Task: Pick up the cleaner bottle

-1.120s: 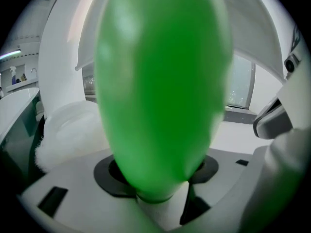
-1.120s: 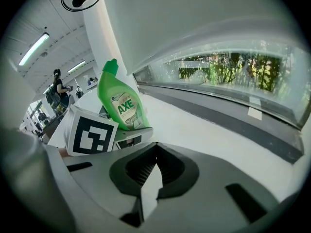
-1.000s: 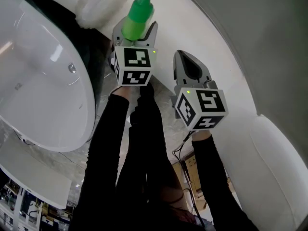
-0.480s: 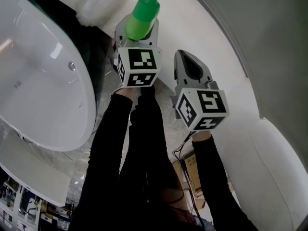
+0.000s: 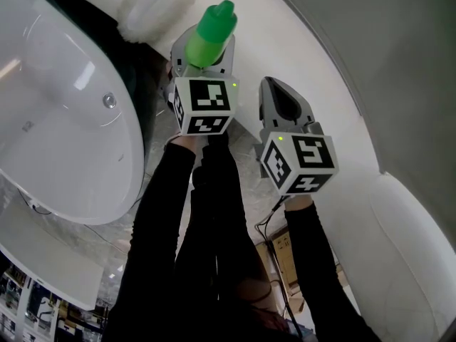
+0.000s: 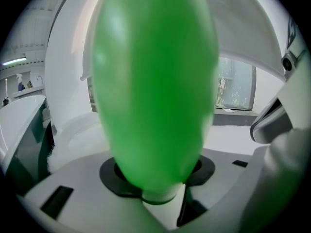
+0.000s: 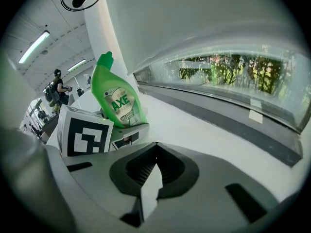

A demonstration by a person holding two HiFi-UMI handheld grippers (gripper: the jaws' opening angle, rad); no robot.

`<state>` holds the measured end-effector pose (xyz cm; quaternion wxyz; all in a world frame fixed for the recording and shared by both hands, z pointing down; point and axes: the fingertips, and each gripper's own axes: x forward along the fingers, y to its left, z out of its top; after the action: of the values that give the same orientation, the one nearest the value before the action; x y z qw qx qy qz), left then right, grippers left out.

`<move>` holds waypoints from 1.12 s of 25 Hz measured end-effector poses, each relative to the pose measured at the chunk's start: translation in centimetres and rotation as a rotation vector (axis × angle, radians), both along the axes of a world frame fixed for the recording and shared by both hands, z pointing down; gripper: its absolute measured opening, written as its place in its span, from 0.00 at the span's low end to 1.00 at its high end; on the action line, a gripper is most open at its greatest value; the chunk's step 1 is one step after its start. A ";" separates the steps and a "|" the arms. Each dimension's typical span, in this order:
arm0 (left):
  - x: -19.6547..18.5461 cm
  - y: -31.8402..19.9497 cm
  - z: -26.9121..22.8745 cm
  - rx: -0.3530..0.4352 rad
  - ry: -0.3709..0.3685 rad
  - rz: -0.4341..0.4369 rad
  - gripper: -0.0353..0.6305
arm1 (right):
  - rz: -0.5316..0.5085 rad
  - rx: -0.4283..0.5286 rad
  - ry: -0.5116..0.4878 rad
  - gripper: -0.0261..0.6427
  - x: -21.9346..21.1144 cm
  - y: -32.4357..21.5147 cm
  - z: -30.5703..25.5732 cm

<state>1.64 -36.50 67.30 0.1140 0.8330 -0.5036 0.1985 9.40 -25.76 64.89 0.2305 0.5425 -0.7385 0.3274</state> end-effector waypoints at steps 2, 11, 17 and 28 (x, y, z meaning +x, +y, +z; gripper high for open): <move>0.0 0.1 -1.0 0.014 0.002 0.002 0.37 | 0.002 0.007 0.003 0.04 0.0 0.1 -0.5; -1.0 0.8 -7.8 0.076 0.002 0.038 0.37 | 0.024 0.059 -0.003 0.04 -0.7 0.9 -4.7; -1.6 1.8 -13.3 0.104 0.000 0.065 0.37 | 0.019 0.106 -0.002 0.04 -1.6 1.4 -9.2; -3.7 5.0 -23.0 0.144 -0.010 0.093 0.37 | 0.009 0.177 -0.005 0.04 -2.6 2.9 -17.8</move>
<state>-2.08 -31.50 44.27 0.0421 0.8607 -0.4778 0.1709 6.81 -22.84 47.09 0.1783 0.5632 -0.7628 0.2631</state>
